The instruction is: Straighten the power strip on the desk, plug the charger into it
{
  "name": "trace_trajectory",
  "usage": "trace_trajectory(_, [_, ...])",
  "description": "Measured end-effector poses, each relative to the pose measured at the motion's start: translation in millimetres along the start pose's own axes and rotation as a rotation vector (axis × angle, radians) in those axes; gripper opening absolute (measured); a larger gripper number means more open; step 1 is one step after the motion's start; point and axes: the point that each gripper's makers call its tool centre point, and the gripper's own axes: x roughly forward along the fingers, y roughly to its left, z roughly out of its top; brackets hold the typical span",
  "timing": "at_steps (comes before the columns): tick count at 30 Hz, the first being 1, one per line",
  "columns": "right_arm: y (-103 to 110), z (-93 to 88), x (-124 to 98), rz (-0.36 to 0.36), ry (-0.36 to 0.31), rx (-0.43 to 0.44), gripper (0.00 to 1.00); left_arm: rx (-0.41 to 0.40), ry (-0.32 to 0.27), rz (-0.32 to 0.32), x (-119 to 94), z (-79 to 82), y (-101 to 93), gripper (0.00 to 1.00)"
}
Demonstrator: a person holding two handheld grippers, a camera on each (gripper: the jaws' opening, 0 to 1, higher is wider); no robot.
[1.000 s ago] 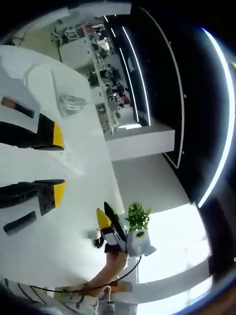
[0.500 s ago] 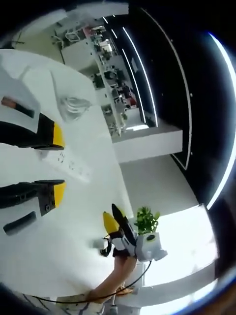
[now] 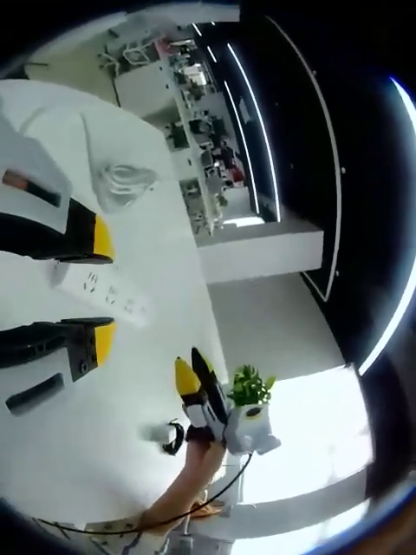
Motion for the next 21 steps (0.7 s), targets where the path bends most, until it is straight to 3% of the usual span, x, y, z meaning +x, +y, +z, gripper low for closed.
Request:
trace_trajectory(10, [-18.7, -21.2, 22.5, -0.009, 0.020, -0.037, 0.33, -0.012, 0.006, -0.041, 17.3, -8.2, 4.8, 0.24])
trace_trajectory(14, [-24.6, -34.0, 27.2, -0.008, 0.023, -0.007, 0.32, -0.015, 0.014, -0.074, 27.3, -14.4, 3.6, 0.24])
trace_trajectory(21, [-31.8, -60.9, 40.8, -0.001, 0.078, -0.016, 0.32, -0.031, 0.008, -0.114, 39.3, -28.4, 10.5, 0.24])
